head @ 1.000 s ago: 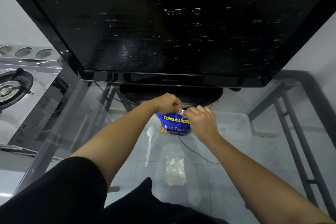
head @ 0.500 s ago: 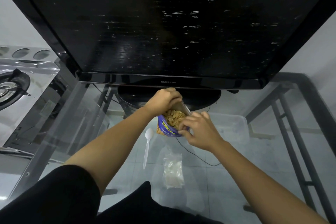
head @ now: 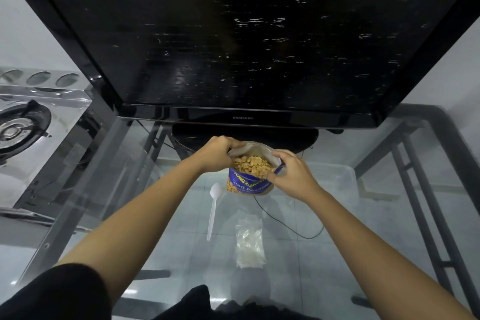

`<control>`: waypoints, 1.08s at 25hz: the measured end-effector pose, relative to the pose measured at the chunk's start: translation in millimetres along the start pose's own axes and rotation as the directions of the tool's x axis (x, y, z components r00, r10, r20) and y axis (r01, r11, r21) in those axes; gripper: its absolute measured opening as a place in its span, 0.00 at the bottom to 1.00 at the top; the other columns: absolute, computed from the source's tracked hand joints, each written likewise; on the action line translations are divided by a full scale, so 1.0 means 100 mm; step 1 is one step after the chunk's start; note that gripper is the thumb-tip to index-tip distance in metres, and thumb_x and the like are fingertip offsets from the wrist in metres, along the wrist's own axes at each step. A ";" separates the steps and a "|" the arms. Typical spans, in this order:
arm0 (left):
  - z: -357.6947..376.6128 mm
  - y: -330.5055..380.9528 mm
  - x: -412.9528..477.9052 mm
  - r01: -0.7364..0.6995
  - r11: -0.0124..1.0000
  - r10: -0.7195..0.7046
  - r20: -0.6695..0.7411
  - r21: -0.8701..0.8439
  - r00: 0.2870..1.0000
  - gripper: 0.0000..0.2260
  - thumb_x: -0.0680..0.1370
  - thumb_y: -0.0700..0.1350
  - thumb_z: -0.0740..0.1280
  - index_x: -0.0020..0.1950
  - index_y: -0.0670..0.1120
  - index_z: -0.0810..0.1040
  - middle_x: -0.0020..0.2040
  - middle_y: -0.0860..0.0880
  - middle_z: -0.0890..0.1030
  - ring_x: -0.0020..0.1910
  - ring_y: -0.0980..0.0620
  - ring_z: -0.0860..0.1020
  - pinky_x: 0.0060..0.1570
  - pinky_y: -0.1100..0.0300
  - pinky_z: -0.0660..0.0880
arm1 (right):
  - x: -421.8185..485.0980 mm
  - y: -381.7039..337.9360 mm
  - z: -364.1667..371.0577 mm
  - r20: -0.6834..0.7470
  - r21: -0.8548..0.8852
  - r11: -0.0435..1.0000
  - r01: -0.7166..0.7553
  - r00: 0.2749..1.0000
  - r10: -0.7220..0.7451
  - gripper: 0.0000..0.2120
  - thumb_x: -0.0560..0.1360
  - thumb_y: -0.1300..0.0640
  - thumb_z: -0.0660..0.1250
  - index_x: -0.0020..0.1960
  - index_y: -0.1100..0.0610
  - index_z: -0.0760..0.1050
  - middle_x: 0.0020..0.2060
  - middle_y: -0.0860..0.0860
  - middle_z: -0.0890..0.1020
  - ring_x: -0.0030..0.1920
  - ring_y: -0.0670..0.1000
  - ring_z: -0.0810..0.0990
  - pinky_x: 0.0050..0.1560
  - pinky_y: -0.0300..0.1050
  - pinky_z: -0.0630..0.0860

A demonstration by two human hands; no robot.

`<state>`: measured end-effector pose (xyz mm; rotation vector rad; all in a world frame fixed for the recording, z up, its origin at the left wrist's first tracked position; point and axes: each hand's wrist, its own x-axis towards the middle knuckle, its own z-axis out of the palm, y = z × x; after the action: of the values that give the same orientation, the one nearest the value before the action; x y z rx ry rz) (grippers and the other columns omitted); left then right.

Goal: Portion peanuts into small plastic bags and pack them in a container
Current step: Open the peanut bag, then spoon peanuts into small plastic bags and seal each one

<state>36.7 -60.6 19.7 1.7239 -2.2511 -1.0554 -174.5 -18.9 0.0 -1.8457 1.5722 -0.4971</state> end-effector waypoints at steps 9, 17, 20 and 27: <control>0.79 -0.55 -0.52 0.391 0.887 -0.462 -0.424 -0.248 0.779 0.10 0.77 0.46 0.65 0.50 0.39 0.79 0.45 0.40 0.82 0.48 0.41 0.79 0.45 0.57 0.71 | 0.01 0.01 -0.08 0.055 -0.126 0.986 0.108 0.993 -0.102 0.27 0.76 0.48 0.64 0.70 0.59 0.65 0.67 0.51 0.70 0.65 0.51 0.70 0.58 0.37 0.65; 1.37 -0.72 -0.75 0.489 0.864 -0.451 -0.252 0.116 0.856 0.10 0.75 0.44 0.63 0.47 0.37 0.78 0.47 0.38 0.82 0.47 0.39 0.79 0.45 0.54 0.72 | 0.01 0.02 -0.09 0.079 -0.142 0.982 0.121 0.991 -0.111 0.28 0.76 0.47 0.64 0.71 0.58 0.63 0.69 0.51 0.68 0.67 0.51 0.68 0.60 0.41 0.67; 1.03 -0.61 -0.71 0.501 0.840 -0.540 -0.405 -0.207 0.738 0.08 0.74 0.43 0.65 0.38 0.39 0.75 0.39 0.36 0.81 0.43 0.37 0.78 0.40 0.54 0.70 | 0.01 0.02 -0.09 0.082 -0.136 0.984 0.115 0.991 -0.105 0.28 0.76 0.47 0.64 0.72 0.58 0.63 0.69 0.51 0.68 0.67 0.50 0.68 0.60 0.41 0.68; -0.07 0.01 -0.63 -0.034 0.897 -0.258 -0.583 -0.442 0.771 0.06 0.73 0.40 0.69 0.49 0.48 0.80 0.33 0.54 0.78 0.29 0.64 0.76 0.33 0.74 0.72 | 0.01 0.03 -0.08 0.084 -0.101 0.989 0.109 0.991 -0.100 0.29 0.76 0.47 0.64 0.72 0.57 0.61 0.70 0.51 0.67 0.67 0.50 0.67 0.59 0.41 0.67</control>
<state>61.3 -8.0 45.5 1.6905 -1.3869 -0.7459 -181.7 -21.4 3.2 -2.0108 1.4804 -0.3886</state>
